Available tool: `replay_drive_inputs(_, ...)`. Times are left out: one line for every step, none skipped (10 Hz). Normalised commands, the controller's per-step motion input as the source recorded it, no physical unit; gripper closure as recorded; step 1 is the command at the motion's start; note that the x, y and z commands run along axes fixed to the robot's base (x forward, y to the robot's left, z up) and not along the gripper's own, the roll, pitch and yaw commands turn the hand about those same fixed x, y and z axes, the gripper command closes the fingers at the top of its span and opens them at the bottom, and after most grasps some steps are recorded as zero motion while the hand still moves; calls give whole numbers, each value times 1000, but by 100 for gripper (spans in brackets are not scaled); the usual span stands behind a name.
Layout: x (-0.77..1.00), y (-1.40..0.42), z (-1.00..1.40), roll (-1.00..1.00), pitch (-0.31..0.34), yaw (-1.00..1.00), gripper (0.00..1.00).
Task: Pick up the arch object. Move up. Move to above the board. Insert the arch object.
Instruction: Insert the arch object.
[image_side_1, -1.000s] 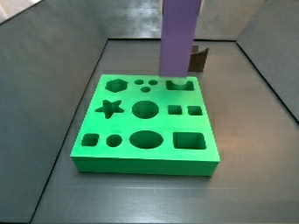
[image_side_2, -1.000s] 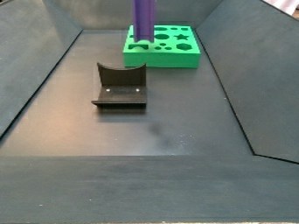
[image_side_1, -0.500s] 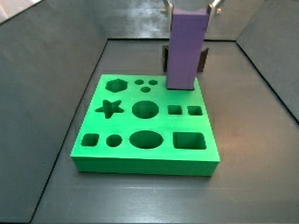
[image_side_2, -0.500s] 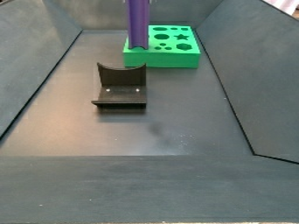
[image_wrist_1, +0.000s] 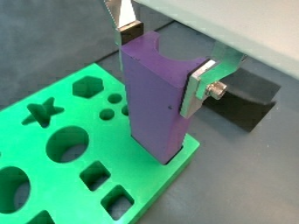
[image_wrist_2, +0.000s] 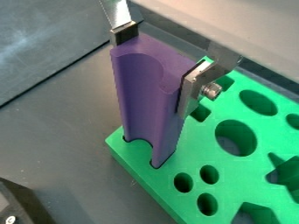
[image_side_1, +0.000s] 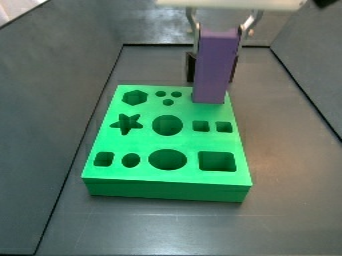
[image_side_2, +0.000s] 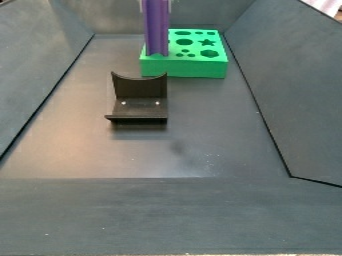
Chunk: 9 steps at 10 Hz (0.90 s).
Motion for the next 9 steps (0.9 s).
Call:
replay_drive_inputs(0,-14,-954,70,-140,0,100)
replay_drive_inputs(0,0,-1000,-6,-130,0,100)
replay_drive_inputs(0,0,-1000,-17,-104,0,100)
replay_drive_inputs(0,0,-986,-31,-110,0,100)
replay_drive_inputs(0,126,-406,-63,-177,0,100)
replay_drive_inputs(0,0,0,0,-10,0,100)
replay_drive_inputs(-57,23,-77,114,47,-6,100)
replay_drive_inputs(0,40,-74,97,23,0,100)
replay_drive_inputs(0,0,0,0,0,0,100)
